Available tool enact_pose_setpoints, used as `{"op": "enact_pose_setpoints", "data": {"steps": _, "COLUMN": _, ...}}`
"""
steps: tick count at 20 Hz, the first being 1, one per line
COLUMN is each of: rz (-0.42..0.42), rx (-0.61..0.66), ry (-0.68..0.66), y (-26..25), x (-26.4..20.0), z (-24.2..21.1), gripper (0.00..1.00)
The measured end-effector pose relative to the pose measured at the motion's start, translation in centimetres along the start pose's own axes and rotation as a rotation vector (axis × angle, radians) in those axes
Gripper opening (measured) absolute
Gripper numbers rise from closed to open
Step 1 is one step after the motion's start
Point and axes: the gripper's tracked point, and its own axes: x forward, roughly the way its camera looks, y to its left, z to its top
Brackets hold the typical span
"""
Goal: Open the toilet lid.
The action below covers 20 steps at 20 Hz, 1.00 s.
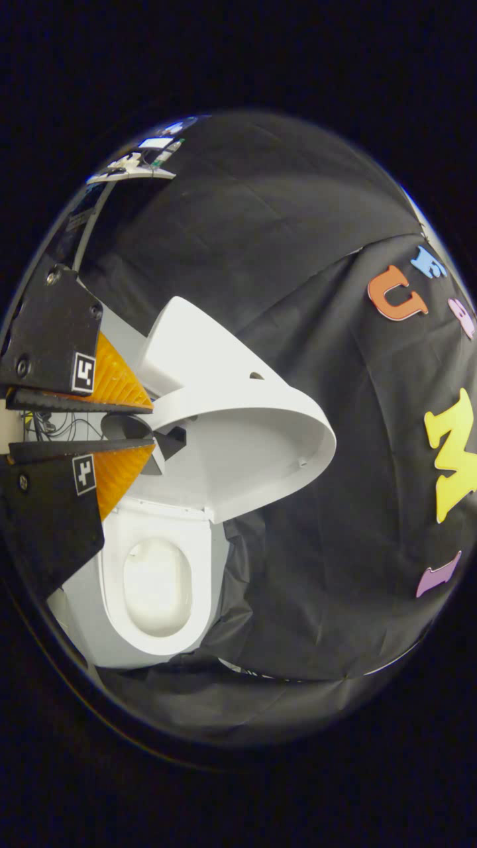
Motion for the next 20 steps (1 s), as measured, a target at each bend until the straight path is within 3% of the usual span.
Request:
{"op": "enact_pose_setpoints", "data": {"steps": 4, "rz": 0.065, "rx": -0.011, "ry": 0.018, "y": 1.4, "x": -0.8, "z": -0.7, "gripper": 0.18}}
{"op": "enact_pose_setpoints", "data": {"steps": 7, "rz": 0.074, "rx": -0.024, "ry": -0.001, "y": 1.5, "x": -1.6, "z": -0.4, "gripper": 0.22}}
{"op": "enact_pose_setpoints", "data": {"steps": 14, "rz": 0.037, "rx": -0.070, "ry": -0.050, "y": -0.5, "x": -3.0, "z": -0.5, "gripper": 0.77}}
{"op": "enact_pose_setpoints", "data": {"steps": 20, "rz": -0.031, "rx": -0.103, "ry": -0.100, "y": -5.5, "x": -5.1, "z": -1.7, "gripper": 0.78}}
